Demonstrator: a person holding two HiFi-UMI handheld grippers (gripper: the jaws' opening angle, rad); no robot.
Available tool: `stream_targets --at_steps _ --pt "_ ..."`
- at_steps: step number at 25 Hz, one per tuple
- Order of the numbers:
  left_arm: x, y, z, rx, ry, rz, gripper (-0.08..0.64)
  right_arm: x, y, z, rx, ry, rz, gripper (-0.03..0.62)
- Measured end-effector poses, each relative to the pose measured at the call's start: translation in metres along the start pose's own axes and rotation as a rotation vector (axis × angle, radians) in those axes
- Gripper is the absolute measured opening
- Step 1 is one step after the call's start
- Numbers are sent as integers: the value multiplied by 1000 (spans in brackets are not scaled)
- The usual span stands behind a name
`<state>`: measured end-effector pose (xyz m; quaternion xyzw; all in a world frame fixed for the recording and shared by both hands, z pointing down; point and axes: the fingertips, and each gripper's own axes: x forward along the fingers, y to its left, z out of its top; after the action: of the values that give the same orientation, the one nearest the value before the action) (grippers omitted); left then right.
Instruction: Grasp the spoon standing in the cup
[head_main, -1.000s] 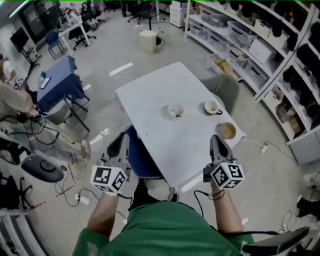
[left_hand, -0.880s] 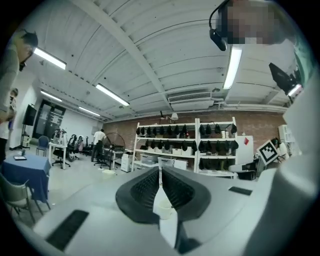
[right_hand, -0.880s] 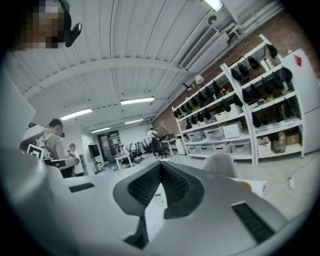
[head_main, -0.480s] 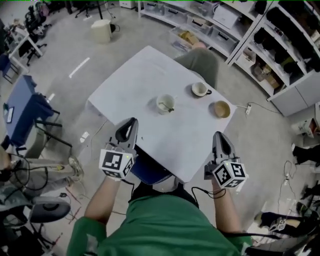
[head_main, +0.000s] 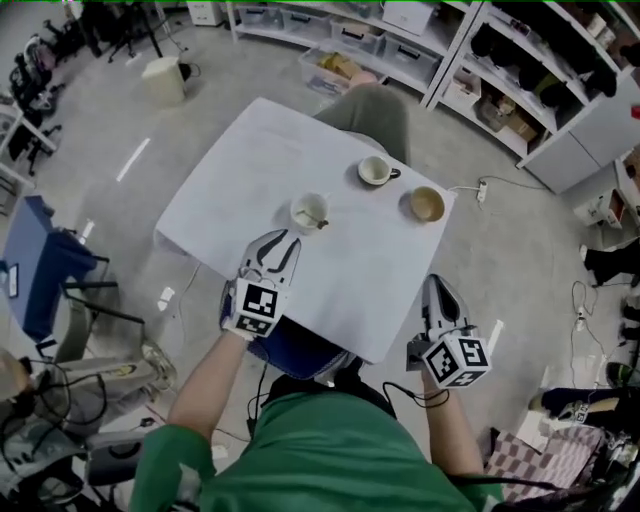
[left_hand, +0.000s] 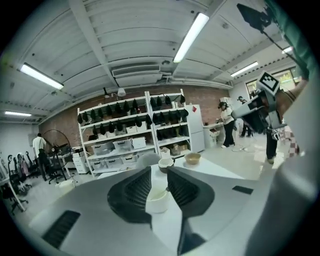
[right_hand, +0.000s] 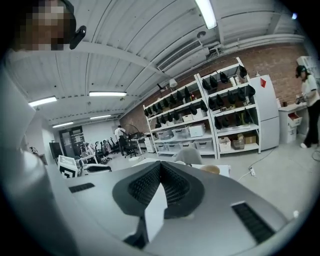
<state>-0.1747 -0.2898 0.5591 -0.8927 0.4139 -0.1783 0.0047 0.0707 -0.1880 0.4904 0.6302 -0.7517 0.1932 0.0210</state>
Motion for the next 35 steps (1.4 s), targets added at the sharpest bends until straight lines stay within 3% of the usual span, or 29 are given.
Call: stream_targets --at_steps 4,8,15,29,35 --pt "34 -15 -15 118 69 -28 143 -9 -22 -1 30 -17 -30 21" --pt "72 -29 -33 235 146 -49 155 -17 -51 -3 59 -26 -67 21" --pt "118 -44 -60 360 242 -70 155 -34 -80 -5 88 -30 -116 21" --pt "153 -41 -100 454 414 -32 152 -54 -106 -9 91 -28 -160 21" --pt "150 -48 -91 453 421 -46 77 -53 -104 -7 91 -28 -137 21"
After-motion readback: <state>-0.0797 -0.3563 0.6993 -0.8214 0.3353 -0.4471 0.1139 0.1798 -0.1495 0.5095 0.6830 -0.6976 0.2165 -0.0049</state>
